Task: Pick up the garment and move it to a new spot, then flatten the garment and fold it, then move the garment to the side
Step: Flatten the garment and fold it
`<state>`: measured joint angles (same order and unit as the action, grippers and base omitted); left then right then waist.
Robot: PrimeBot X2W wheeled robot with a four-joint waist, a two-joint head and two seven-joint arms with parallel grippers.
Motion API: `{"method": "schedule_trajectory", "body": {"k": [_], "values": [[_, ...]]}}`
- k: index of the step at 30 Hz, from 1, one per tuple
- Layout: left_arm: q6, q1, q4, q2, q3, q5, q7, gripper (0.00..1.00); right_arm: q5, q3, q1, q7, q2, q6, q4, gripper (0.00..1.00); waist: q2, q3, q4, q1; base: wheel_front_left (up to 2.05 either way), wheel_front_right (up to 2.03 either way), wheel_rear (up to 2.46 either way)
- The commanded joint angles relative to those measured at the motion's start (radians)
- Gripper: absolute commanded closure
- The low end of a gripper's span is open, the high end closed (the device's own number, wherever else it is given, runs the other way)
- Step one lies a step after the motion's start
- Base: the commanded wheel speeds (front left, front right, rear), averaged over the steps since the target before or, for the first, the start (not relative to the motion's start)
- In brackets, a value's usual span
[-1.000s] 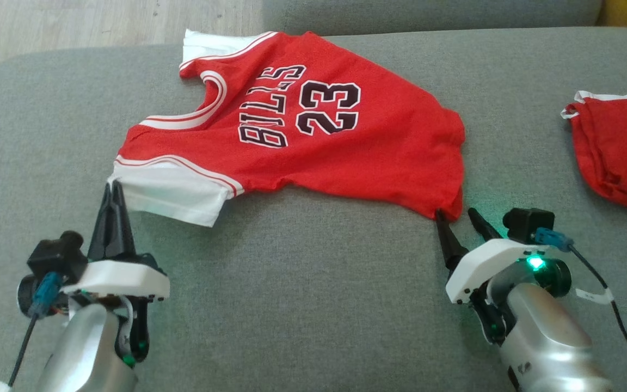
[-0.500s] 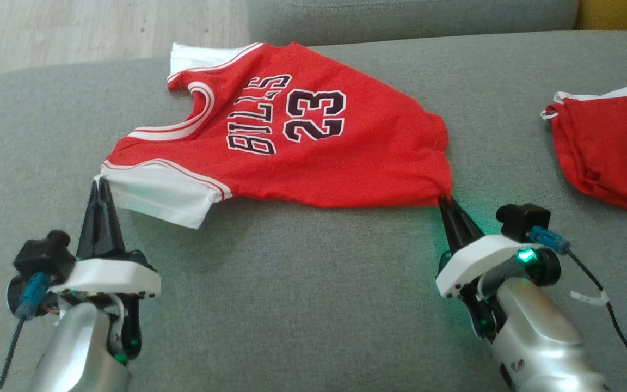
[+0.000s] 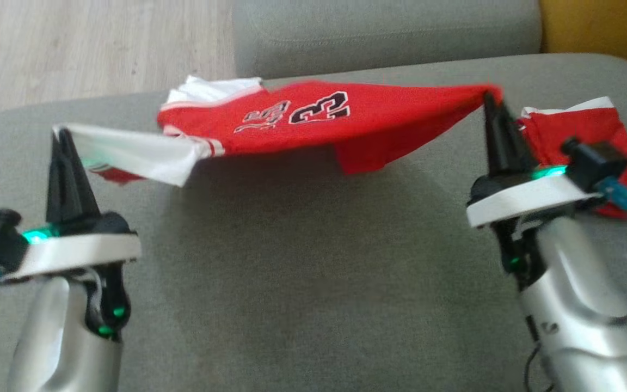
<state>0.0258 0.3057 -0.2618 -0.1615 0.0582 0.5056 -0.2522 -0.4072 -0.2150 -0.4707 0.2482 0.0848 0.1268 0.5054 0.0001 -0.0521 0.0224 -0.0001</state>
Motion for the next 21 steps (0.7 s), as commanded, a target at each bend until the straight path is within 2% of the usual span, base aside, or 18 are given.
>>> {"method": "schedule_trajectory", "body": {"k": [1, 4, 12, 18, 21], "values": [[0.004, 0.077, 0.081, -0.013, -0.057, 0.018, -0.009, 1.00, 0.014, -0.003, -0.037, 0.013, 0.018, 0.004, -0.092, 1.00, -0.0001, 0.020, 0.007, 0.0001, 0.00, 0.00, 0.00], [0.000, 0.106, 0.167, -0.010, -0.080, 0.038, -0.009, 1.00, 0.021, 0.013, -0.045, -0.003, 0.048, 0.004, -0.188, 1.00, -0.0001, 0.044, 0.015, 0.0001, 0.00, 0.00, 0.00], [-0.070, 0.166, 0.474, -0.029, -0.109, 0.041, 0.061, 1.00, 0.035, 0.048, -0.038, -0.099, 0.105, 0.004, -0.463, 1.00, -0.0001, 0.080, 0.040, 0.0001, 0.00, 0.00, 0.00], [-0.121, 0.202, 0.706, -0.050, -0.118, 0.052, 0.168, 1.00, 0.066, 0.088, -0.007, -0.204, 0.109, 0.004, -0.674, 1.00, -0.0001, 0.087, 0.060, 0.0001, 0.00, 0.00, 0.00], [-0.140, 0.224, 0.753, -0.055, -0.123, 0.063, 0.208, 1.00, 0.075, 0.112, 0.004, -0.250, 0.097, 0.004, -0.728, 1.00, -0.0001, 0.081, 0.063, 0.0001, 0.00, 0.00, 0.00]]}}
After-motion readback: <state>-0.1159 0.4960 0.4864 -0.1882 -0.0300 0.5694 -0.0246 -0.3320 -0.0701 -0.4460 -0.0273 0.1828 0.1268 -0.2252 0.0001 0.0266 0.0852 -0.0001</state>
